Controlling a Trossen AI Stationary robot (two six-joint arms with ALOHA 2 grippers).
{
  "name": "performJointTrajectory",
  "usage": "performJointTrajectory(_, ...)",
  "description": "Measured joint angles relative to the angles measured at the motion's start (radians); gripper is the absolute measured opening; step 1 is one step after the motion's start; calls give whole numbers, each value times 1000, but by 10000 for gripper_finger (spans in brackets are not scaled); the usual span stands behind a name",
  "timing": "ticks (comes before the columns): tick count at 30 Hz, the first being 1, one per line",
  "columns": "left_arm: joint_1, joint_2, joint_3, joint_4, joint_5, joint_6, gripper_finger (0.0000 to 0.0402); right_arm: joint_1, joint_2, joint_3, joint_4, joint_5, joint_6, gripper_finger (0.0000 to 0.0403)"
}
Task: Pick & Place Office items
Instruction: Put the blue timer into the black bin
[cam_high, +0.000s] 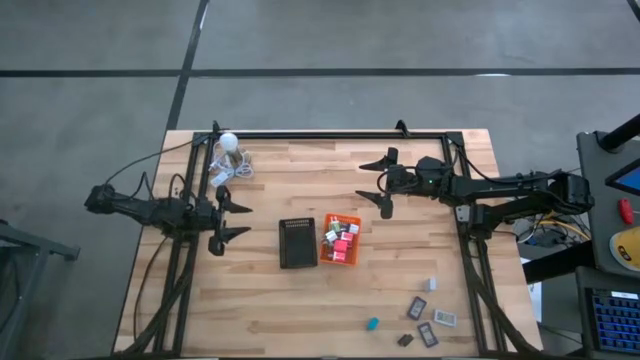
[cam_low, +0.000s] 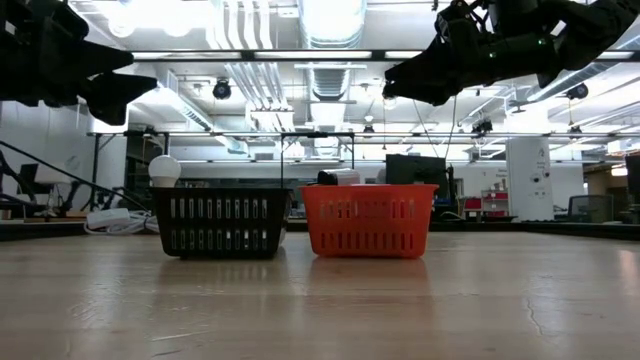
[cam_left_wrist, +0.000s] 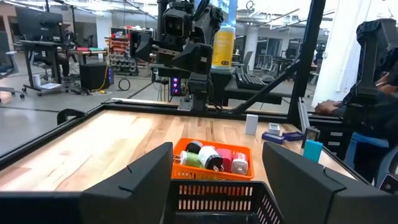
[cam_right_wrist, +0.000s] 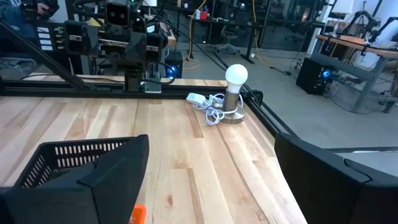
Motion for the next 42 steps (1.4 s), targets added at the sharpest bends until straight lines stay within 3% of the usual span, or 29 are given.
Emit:
performJointTrajectory(14,0,0,0,-2,0,0,252,0,0,0,4,0,19,341)
performJointTrajectory(23,0,0,0,-2,0,0,252,2,0,0,-10,-28,492,349)
performJointTrajectory(38,0,0,0,-3,0,1,252,2,1,0,68,-32,471,349)
performJointTrajectory(42,0,0,0,-3,0,1,253,2,1,0,49,15,468,349)
